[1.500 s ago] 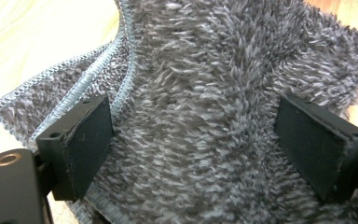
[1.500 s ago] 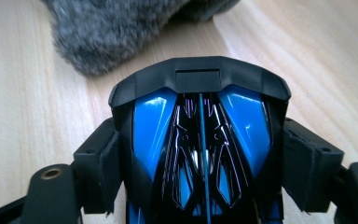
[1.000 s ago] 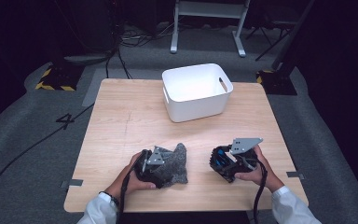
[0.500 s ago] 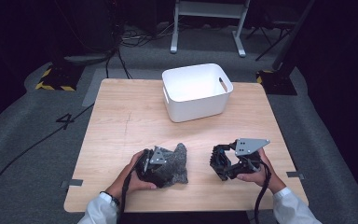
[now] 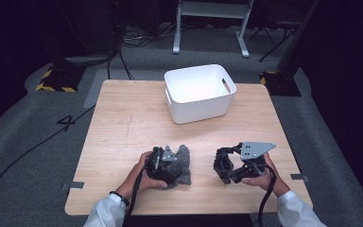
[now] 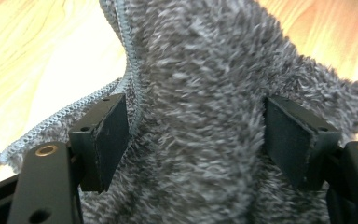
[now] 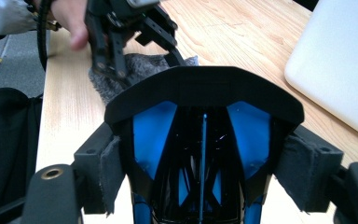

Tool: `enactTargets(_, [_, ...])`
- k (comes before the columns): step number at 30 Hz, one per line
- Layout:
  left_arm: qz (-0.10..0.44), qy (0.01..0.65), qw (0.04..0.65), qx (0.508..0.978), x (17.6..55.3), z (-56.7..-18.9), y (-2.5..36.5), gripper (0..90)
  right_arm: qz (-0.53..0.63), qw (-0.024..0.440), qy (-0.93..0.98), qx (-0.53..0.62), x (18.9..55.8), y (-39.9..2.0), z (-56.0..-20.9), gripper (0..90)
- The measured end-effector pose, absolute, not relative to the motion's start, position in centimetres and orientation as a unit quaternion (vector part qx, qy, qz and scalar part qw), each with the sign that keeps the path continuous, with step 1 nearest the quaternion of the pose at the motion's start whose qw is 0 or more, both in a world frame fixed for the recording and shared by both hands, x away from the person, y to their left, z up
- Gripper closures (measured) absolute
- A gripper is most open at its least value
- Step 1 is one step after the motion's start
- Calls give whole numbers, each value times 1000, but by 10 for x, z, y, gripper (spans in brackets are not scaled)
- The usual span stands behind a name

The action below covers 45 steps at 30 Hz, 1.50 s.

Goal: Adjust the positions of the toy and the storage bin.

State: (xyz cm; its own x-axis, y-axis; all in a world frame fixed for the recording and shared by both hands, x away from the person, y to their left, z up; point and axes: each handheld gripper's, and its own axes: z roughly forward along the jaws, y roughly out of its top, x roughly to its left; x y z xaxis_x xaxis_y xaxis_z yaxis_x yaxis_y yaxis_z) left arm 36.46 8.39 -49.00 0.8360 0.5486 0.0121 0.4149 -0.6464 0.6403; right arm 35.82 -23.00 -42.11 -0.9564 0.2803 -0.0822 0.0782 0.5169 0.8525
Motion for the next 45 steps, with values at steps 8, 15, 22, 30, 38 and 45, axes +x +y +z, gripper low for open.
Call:
enactTargets(8, [105, 268, 335, 897, 371, -487, 89, 667, 484, 99, 863, 105, 358, -231, -424, 255])
enactTargets(15, [134, 194, 417, 878, 348, -450, 77, 733, 482, 94, 865, 106, 359, -225, -430, 255])
enactTargets(22, [129, 146, 467, 862, 336, -430, 48, 732, 507, 92, 852, 96, 355, -219, -427, 255])
enactTargets(30, [117, 131, 493, 852, 339, -432, 39, 733, 535, 100, 832, 106, 357, -219, -423, 255])
enactTargets(38, [102, 119, 479, 864, 347, -450, 26, 732, 561, 101, 815, 106, 355, -217, -416, 255])
enactTargets(45, [87, 121, 492, 858, 351, -455, 29, 732, 564, 86, 815, 97, 354, -217, -419, 255])
